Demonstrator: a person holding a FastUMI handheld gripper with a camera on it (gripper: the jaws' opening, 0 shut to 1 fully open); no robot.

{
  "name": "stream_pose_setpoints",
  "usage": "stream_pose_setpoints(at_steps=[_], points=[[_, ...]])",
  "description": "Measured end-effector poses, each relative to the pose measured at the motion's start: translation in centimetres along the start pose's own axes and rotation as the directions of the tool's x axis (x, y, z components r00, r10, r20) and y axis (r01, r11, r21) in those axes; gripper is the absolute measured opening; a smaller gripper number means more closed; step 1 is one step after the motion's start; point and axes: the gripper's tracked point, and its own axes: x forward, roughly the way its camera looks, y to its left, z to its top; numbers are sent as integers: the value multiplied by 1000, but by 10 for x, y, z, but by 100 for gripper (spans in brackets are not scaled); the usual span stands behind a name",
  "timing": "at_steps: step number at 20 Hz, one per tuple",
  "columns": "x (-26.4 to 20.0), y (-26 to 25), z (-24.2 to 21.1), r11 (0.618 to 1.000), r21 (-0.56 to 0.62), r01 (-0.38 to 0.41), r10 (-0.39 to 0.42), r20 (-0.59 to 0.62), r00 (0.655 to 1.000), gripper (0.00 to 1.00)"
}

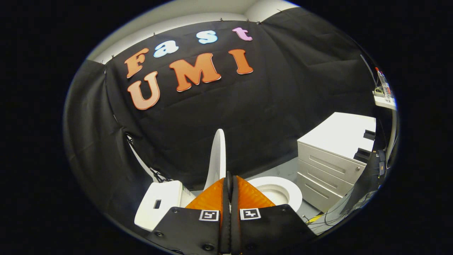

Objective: Open the toilet lid.

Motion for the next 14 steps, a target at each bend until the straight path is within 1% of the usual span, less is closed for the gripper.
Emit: stream_pose_setpoints(at_steps=[5, 14], points=[[-11, 46, 1, 995, -78, -57, 58, 16, 998, 8], [-26, 112, -8, 982, -122, -141, 145, 26, 989, 8]])
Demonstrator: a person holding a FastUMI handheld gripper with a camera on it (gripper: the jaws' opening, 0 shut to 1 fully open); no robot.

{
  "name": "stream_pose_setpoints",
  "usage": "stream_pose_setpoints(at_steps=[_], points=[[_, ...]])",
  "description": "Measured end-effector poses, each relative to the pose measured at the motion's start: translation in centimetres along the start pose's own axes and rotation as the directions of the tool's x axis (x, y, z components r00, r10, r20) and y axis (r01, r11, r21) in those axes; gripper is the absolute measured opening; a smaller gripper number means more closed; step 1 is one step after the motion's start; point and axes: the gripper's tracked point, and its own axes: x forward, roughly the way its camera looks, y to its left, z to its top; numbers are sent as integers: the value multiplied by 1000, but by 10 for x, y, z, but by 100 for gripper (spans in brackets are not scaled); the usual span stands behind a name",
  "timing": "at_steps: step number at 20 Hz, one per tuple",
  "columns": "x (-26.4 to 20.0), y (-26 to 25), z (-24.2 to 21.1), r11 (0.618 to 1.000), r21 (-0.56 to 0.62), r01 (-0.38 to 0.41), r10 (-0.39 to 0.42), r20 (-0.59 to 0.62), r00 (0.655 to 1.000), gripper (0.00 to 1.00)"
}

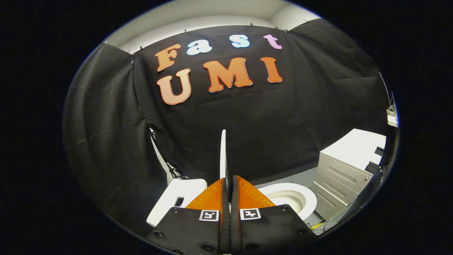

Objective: Open the toilet lid.

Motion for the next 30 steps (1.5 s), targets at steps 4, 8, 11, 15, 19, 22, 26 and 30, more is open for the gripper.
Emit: stream_pose_setpoints(at_steps=[4, 8, 11, 15, 19, 22, 26, 30], points=[[-2, 31, -2, 998, -46, -35, 36, 5, 999, 8], [-6, 53, -6, 996, -59, -65, 66, 6, 998, 8], [-7, 70, -11, 994, -67, -88, 89, 2, 996, 8], [-9, 96, -17, 987, -104, -124, 124, -4, 992, 8], [-11, 124, -27, 978, -136, -160, 159, -18, 987, 8], [-12, 145, -36, 971, -149, -188, 184, -36, 982, 8], [-13, 169, -47, 959, -183, -217, 210, -56, 976, 8], [-13, 184, -56, 952, -196, -236, 226, -73, 971, 8]])
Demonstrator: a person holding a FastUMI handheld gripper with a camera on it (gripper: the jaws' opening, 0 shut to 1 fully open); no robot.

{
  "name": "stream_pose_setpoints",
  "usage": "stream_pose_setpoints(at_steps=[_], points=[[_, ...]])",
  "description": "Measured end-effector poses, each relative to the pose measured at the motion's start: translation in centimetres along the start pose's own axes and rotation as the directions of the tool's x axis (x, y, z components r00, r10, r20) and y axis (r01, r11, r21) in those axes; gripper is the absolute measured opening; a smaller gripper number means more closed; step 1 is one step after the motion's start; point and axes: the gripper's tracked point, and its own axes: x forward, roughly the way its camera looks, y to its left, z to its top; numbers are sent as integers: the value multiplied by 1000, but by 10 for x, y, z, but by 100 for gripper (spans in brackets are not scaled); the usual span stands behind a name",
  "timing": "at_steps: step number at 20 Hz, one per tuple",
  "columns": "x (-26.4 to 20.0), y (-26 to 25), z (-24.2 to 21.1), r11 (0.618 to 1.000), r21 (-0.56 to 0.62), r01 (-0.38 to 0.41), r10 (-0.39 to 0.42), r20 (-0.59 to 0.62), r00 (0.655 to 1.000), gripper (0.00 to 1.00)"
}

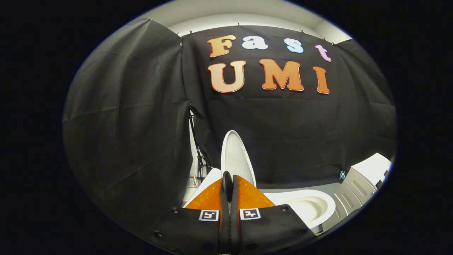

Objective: Open the toilet lid.

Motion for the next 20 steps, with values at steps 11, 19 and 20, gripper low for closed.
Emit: stream_pose_setpoints(at_steps=[11, 19, 20], points=[[-8, -4, 5, 998, -56, -9, 8, -17, 1000, 11], [-45, -16, 78, 998, -56, -5, 12, 120, 993, 86], [-48, -22, 88, 999, -48, 1, 5, 134, 991, 96]])
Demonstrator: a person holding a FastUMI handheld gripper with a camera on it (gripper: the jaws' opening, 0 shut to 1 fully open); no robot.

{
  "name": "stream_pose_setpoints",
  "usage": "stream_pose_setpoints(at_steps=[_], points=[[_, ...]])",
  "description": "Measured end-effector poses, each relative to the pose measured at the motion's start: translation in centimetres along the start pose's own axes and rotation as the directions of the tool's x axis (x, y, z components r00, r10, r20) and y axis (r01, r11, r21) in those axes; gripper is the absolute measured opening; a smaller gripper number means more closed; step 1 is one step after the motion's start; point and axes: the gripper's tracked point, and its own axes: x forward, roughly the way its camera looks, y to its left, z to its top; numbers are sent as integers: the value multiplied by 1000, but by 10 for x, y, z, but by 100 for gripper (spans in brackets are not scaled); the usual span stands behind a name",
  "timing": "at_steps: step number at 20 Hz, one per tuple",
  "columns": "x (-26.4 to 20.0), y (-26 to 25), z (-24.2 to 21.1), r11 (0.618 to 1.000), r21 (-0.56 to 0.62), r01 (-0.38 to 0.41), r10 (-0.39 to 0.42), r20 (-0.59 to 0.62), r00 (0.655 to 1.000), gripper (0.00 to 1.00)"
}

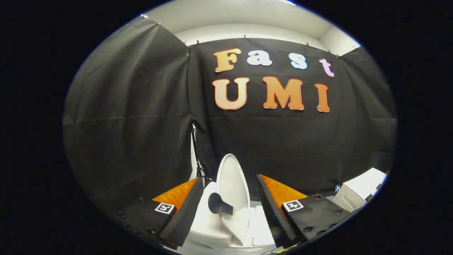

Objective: Open the toilet lid.

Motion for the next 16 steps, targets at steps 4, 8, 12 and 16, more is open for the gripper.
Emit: stream_pose_setpoints(at_steps=[4, 8, 12, 16], points=[[-6, -38, 30, 999, 42, 34, -36, 32, 999, 98], [-9, -101, 54, 995, 37, 97, -98, 43, 994, 98], [-19, -164, 86, 985, 61, 163, -167, 78, 983, 98], [-35, -225, 109, 969, 29, 244, -245, 110, 963, 98]])
